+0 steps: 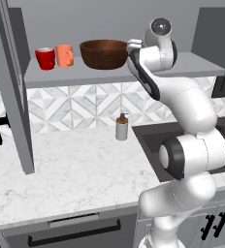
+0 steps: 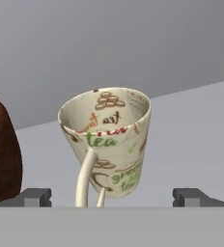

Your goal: Gather all objects into one cabinet and sort the glasses and bowls to opposite sides.

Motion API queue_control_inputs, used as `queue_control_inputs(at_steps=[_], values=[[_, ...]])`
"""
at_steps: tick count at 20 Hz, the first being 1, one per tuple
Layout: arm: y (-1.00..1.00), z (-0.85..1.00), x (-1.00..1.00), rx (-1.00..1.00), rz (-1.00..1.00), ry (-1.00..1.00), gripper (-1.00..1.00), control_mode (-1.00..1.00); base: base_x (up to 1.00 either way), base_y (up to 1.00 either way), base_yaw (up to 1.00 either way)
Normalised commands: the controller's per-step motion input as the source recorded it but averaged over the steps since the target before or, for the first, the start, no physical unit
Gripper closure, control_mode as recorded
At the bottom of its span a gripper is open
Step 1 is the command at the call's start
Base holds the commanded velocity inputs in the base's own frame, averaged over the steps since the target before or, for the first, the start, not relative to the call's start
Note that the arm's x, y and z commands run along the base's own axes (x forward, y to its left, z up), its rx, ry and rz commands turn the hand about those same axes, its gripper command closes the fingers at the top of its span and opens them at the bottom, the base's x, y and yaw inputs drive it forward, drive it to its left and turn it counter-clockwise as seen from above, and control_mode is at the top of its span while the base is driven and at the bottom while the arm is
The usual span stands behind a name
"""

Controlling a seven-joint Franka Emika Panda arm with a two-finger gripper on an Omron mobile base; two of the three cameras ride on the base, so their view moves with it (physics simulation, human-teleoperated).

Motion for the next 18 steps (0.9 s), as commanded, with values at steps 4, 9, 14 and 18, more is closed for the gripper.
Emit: queue_control_inputs(at_steps=[4, 9, 14, 18], values=[[0.00, -0.09, 0.08, 0.00, 0.00, 0.00, -1.00, -1.00, 0.00, 0.00, 0.00], [0.00, -0.15, 0.05, 0.00, -0.03, 0.00, -1.00, -1.00, 0.00, 0.00, 0.00], [0.00, -0.15, 0.07, 0.00, -0.04, 0.00, -1.00, -1.00, 0.00, 0.00, 0.00], [0.00, -0.07, 0.07, 0.00, -0.03, 0.00, -1.00, -1.00, 0.00, 0.00, 0.00]])
